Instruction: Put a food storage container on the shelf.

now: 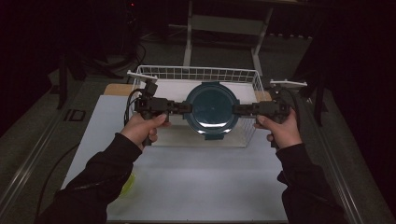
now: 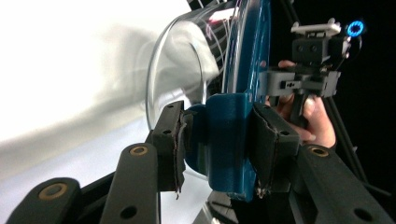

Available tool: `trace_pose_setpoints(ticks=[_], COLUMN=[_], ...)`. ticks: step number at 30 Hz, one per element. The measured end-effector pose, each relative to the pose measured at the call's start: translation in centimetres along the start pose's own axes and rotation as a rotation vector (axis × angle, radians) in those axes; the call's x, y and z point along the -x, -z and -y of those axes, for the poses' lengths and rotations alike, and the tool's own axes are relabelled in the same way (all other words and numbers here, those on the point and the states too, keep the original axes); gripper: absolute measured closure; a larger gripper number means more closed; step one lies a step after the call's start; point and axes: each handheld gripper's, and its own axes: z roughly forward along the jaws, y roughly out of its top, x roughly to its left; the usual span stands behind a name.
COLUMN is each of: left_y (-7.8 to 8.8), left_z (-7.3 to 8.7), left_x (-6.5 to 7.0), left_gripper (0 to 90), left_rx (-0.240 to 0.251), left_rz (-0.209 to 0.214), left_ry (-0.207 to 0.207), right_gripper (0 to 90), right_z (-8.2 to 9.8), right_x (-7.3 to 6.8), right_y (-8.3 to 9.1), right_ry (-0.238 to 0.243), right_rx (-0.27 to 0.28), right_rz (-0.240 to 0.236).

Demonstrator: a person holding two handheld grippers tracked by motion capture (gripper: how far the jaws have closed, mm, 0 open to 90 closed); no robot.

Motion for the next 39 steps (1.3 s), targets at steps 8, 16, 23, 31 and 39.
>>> trace_pose_setpoints(ticks=[8,16,23,31,39], left_y=[-0.3,-0.1,-0.5,-0.7,-0.5], left_z=[-1.8,-3.5,-3.8,-4.0,-3.9], left_x=[-1.4,-2.6,-3.2,-3.7,-2.7], left_gripper=[57.2,56.8,54.4,50.7,42.4], left_rx=[0.016,0.021,0.038,0.041,0.069], left_rz=[0.002,0.026,0.019,0.006,-0.071], left_ry=[0.019,0.063,0.095,0.113,0.039], right_gripper=[54.8,54.7,52.2,49.5,46.1], right_z=[-2.0,-3.6,-4.3,-4.7,-4.3], right_x=[0.4,0.3,0.7,0.9,0.6], right_y=[-0.8,-1.7,-2.1,-2.8,-2.5], right_ry=[-0.014,-0.032,-0.079,-0.095,-0.047], right_rx=[0.010,0.011,0.020,0.028,0.073], right_rz=[0.025,0.038,0.062,0.102,0.096])
